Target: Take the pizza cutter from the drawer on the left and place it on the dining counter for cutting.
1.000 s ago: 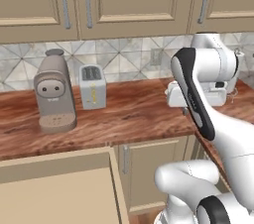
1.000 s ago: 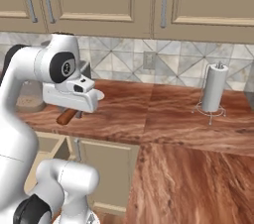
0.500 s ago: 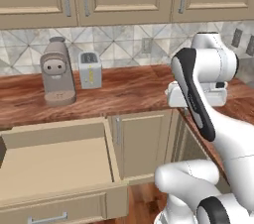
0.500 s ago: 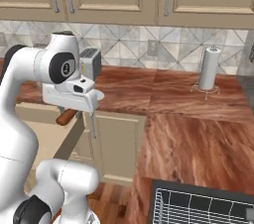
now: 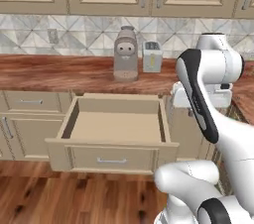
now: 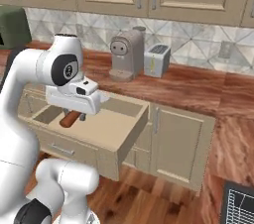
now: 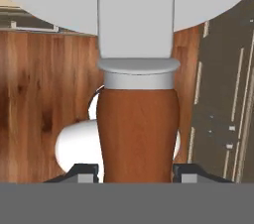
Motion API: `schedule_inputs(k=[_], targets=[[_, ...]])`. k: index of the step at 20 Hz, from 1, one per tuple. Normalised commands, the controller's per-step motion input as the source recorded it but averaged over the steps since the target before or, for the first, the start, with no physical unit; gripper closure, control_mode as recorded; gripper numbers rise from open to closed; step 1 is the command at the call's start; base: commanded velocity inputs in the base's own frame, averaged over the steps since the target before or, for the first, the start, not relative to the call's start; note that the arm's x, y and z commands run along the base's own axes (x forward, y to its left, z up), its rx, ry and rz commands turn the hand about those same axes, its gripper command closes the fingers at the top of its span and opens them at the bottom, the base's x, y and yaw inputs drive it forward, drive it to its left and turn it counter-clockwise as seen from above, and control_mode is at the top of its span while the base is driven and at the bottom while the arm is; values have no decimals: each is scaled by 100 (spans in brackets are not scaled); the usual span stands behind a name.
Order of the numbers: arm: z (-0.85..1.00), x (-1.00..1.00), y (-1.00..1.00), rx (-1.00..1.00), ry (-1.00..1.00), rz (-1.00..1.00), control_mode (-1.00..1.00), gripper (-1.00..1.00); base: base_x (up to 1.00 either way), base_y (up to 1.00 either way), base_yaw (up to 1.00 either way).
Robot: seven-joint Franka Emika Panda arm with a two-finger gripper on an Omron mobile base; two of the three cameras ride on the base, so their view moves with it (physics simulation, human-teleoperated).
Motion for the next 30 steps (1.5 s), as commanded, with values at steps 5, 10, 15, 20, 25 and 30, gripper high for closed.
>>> schedule_inputs(k=[5,10,15,20,25,30], targets=[[0,0,0,0,0,0,100,100,-34,90,87],[0,0,0,0,0,0,100,100,-15,69,91],[0,0,0,0,0,0,100,100,-2,60,86],[0,0,0,0,0,0,100,100,29,44,75],[0,0,0,0,0,0,100,100,46,40,66],[0,0,0,0,0,0,100,100,21,48,76]])
